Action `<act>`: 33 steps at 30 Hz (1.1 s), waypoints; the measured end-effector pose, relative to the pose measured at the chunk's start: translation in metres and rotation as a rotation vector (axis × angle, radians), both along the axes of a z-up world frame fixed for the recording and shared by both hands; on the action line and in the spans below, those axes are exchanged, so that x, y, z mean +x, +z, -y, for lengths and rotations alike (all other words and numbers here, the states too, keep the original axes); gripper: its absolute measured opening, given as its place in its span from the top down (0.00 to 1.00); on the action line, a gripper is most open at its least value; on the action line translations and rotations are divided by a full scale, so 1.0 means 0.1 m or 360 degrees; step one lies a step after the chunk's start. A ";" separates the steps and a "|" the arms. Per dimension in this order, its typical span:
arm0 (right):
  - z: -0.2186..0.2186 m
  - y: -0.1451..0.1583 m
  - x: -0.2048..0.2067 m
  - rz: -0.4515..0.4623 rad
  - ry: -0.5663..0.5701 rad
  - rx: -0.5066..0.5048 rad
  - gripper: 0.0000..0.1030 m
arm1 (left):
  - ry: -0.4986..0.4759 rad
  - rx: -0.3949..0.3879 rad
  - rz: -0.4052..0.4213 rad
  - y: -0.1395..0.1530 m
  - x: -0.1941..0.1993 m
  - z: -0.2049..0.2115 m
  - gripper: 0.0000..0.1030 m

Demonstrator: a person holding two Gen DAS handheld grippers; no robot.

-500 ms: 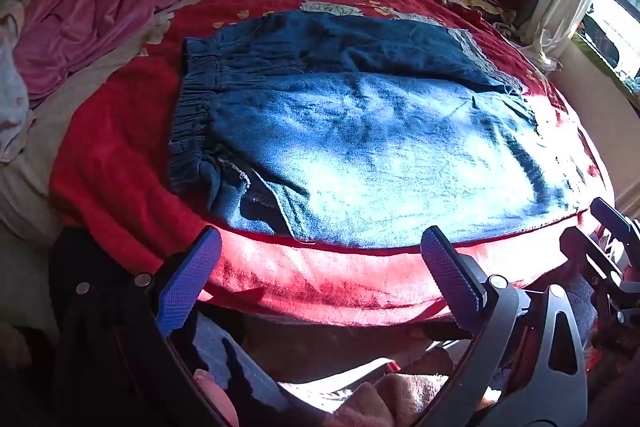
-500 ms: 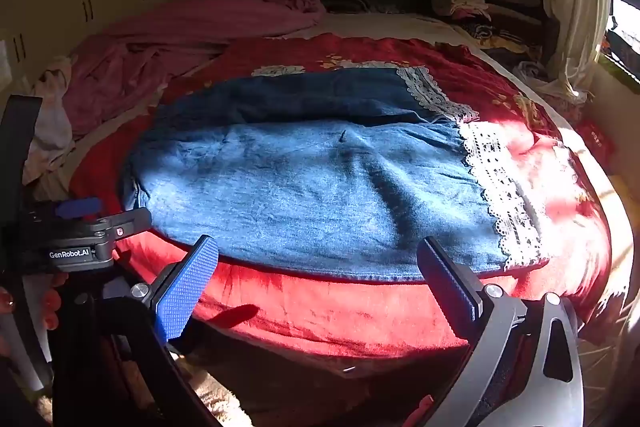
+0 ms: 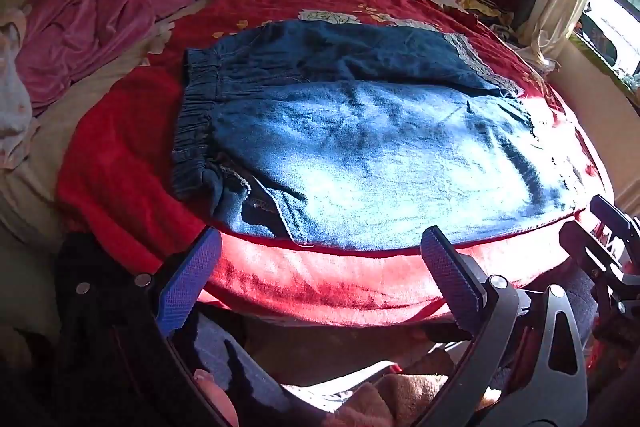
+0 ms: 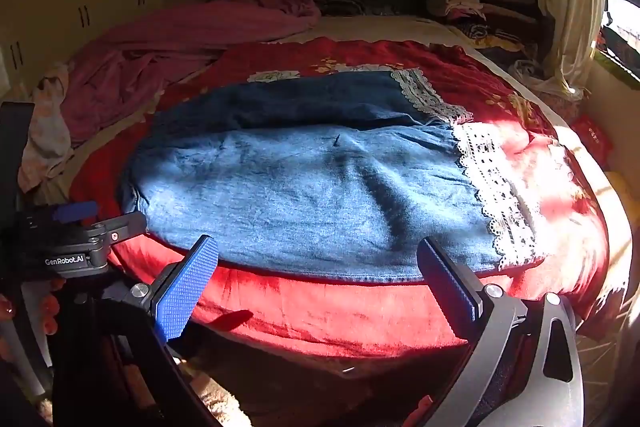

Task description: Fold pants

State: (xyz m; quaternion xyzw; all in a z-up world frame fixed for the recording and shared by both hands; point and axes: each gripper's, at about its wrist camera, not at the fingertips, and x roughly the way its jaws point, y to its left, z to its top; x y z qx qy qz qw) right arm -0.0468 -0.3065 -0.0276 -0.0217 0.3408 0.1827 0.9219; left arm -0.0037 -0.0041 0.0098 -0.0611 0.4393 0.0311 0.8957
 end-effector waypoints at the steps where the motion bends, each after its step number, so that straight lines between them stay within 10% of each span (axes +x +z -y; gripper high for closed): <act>1: 0.00 0.00 0.00 0.0002 0.0001 0.0000 0.04 | 0.0001 0.0003 0.0003 0.01 0.00 0.00 0.09; 33: 0.02 0.00 -0.02 0.0025 -0.0010 0.0000 0.04 | 0.0001 0.0021 0.0024 0.06 -0.02 -0.01 0.09</act>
